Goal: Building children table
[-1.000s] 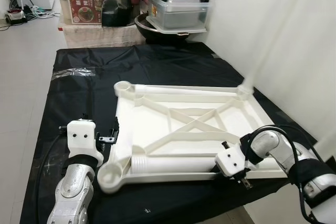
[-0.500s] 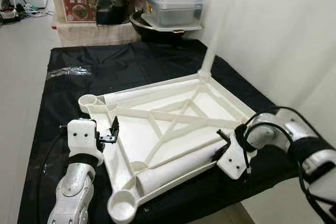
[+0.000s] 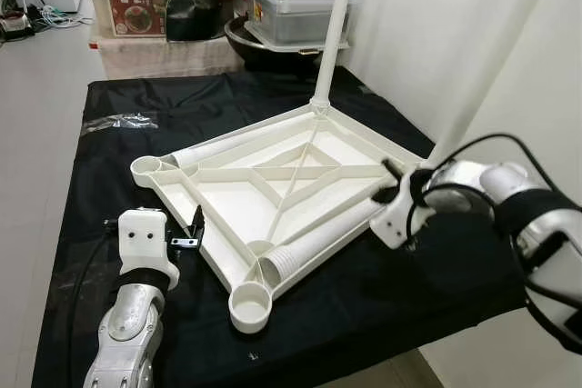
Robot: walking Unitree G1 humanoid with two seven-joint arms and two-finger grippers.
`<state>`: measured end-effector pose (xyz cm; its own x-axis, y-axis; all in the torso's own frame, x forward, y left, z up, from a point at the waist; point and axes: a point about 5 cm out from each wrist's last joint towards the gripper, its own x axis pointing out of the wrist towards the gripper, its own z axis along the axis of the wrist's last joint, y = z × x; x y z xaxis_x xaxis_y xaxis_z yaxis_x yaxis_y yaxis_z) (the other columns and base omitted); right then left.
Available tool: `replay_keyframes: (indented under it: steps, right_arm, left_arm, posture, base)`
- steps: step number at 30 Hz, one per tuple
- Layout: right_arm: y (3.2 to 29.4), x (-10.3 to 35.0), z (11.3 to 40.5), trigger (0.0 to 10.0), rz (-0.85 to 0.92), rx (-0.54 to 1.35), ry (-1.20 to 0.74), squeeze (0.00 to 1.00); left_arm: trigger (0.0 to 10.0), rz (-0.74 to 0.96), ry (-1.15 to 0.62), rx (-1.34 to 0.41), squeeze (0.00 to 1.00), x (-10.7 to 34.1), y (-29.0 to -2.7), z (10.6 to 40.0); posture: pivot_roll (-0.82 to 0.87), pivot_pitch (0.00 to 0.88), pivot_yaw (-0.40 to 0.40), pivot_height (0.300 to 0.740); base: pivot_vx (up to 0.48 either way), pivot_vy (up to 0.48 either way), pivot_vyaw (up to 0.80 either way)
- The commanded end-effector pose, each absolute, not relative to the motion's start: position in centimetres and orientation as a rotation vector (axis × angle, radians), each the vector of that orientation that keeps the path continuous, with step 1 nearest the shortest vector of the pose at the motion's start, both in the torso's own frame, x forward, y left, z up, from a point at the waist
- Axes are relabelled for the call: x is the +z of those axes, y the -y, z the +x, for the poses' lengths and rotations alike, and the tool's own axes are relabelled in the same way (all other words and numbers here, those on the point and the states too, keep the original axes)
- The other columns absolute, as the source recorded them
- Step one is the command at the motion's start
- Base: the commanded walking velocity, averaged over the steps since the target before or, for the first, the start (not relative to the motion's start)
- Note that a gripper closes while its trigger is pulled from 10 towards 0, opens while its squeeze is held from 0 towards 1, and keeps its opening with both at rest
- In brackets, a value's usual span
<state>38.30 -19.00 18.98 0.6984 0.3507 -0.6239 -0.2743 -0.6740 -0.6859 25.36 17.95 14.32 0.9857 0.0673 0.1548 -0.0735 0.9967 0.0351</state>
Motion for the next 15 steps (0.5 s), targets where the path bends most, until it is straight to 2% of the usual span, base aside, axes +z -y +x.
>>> replay_keyframes:
  steps: [1, 3, 4, 5, 7, 8, 10, 11, 12, 13, 14, 15]
  right_arm:
    - [19.1, 18.6, 38.2, 10.0, -2.074, 0.976, 0.057, 0.00]
    - [19.1, 18.8, 38.3, 10.0, -2.051, 0.960, 0.073, 0.00]
    - [19.2, 18.9, 38.1, 10.0, -1.980, 0.973, 0.060, 1.00]
    - [19.2, 18.9, 38.1, 10.0, -1.980, 0.973, 0.060, 1.00]
    - [19.2, 19.7, 37.8, 10.0, -1.829, 1.003, 0.072, 1.00]
    - [19.2, 19.7, 37.8, 10.0, -1.829, 1.003, 0.072, 1.00]
    - [19.0, 21.2, 37.7, 10.0, -1.691, 1.013, 0.109, 1.00]
    - [18.5, 22.7, 37.9, 10.0, -1.553, 0.983, 0.144, 1.00]
    - [18.5, 22.7, 37.9, 10.0, -1.553, 0.983, 0.144, 1.00]
    - [17.9, 24.3, 38.4, 10.0, -1.397, 0.918, 0.192, 1.00]
    - [17.9, 24.3, 38.4, 10.0, -1.397, 0.918, 0.192, 1.00]
    - [17.4, 25.7, 38.9, 10.0, -1.225, 0.853, 0.245, 1.00]
  left_arm:
    - [10.0, 0.055, 0.148, 0.066, 0.00, 14.1, -17.9, 25.5]
    - [10.0, 0.056, 0.146, 0.065, 0.00, 14.1, -17.9, 25.5]
    - [10.0, 0.057, 0.145, 0.065, 0.00, 14.0, -18.0, 25.5]
    - [10.0, 0.057, 0.145, 0.065, 0.00, 14.0, -18.0, 25.5]
    - [10.0, 0.059, 0.142, 0.065, 0.00, 13.9, -18.0, 25.4]
    - [10.0, 0.059, 0.142, 0.065, 0.00, 13.9, -18.0, 25.4]
    - [10.0, 0.060, 0.141, 0.067, 0.00, 13.9, -18.0, 25.4]
    - [10.0, 0.059, 0.142, 0.070, 0.00, 13.9, -18.0, 25.4]
    - [10.0, 0.059, 0.142, 0.070, 0.00, 13.9, -18.0, 25.4]
    - [10.0, 0.058, 0.142, 0.072, 0.00, 13.9, -18.1, 25.4]
    - [10.0, 0.058, 0.142, 0.072, 0.00, 13.9, -18.1, 25.4]
    - [10.0, 0.057, 0.142, 0.074, 0.00, 13.9, -18.1, 25.3]
  posture:
    - [0.07, 0.000, -0.103, 0.740]
    - [0.07, 0.000, -0.103, 0.740]
    - [0.07, 0.000, -0.104, 0.740]
    - [0.07, 0.000, -0.104, 0.740]
    - [0.07, 0.000, -0.106, 0.740]
    - [0.07, 0.000, -0.106, 0.740]
    - [0.07, 0.000, -0.108, 0.740]
    - [0.07, 0.000, -0.105, 0.740]
    - [0.07, 0.000, -0.105, 0.740]
    - [0.06, 0.000, -0.099, 0.740]
    - [0.06, 0.000, -0.099, 0.740]
    - [0.06, 0.000, -0.099, 0.740]
  base:
    - [0.000, 0.000, 0.00]
    - [0.000, 0.000, 0.00]
    - [0.000, 0.000, 0.00]
    - [0.000, 0.000, 0.00]
    - [0.000, 0.000, 0.00]
    - [0.000, 0.000, 0.00]
    - [0.000, 0.000, 0.00]
    - [0.000, 0.000, 0.00]
    - [0.000, 0.000, 0.00]
    - [0.000, 0.000, 0.00]
    - [0.000, 0.000, 0.00]
    - [0.000, 0.000, 0.00]
